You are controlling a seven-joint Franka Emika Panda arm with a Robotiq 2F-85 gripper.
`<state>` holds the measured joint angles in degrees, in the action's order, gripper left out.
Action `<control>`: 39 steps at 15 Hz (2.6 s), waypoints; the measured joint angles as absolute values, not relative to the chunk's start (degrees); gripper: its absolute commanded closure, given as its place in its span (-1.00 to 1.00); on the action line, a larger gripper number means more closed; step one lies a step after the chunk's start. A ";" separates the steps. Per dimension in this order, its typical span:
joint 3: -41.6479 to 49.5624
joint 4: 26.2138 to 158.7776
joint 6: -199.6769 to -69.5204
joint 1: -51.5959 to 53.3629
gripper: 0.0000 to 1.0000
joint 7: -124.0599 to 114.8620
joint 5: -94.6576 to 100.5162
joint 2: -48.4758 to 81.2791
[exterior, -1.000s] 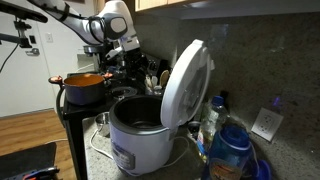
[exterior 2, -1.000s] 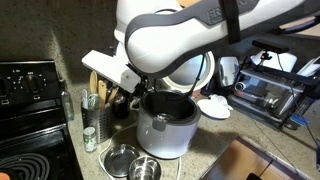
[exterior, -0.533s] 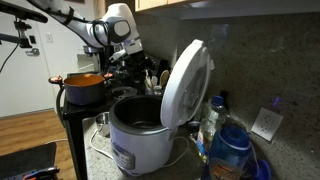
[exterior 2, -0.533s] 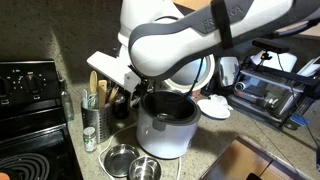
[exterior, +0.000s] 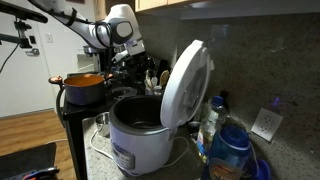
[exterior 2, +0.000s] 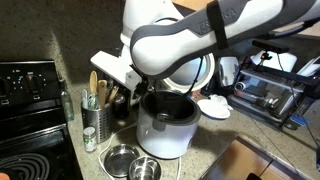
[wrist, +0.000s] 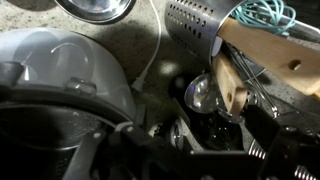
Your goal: Take a wooden spoon from the utensil holder, use it to mix in the rice cooker, put the spoon back in the holder, then close the rice cooker lid
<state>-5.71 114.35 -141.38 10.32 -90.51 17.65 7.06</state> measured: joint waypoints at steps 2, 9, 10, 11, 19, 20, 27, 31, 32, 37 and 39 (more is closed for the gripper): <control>-5.72 113.98 -141.39 10.83 -1.00 -90.51 17.65 7.55; -5.65 111.95 -141.40 11.25 0.16 -90.51 17.65 9.55; -5.65 111.76 -141.40 11.26 0.29 -90.51 17.65 9.76; -5.65 111.61 -141.40 11.29 0.46 -90.51 17.65 9.94; -5.64 109.84 -141.68 12.22 0.91 -90.51 17.65 10.77; -5.63 109.66 -141.67 12.25 0.91 -90.51 17.64 10.88; -5.41 108.88 -141.40 12.61 0.92 -90.40 17.53 10.65; -5.47 108.77 -138.87 13.19 0.91 -90.40 17.54 7.06; -5.53 108.80 -138.05 13.27 0.91 -90.40 17.55 5.65; -5.80 111.94 -136.67 12.81 0.91 -90.41 17.59 -2.98; -6.23 114.23 -136.61 11.92 0.91 -90.45 17.59 -6.84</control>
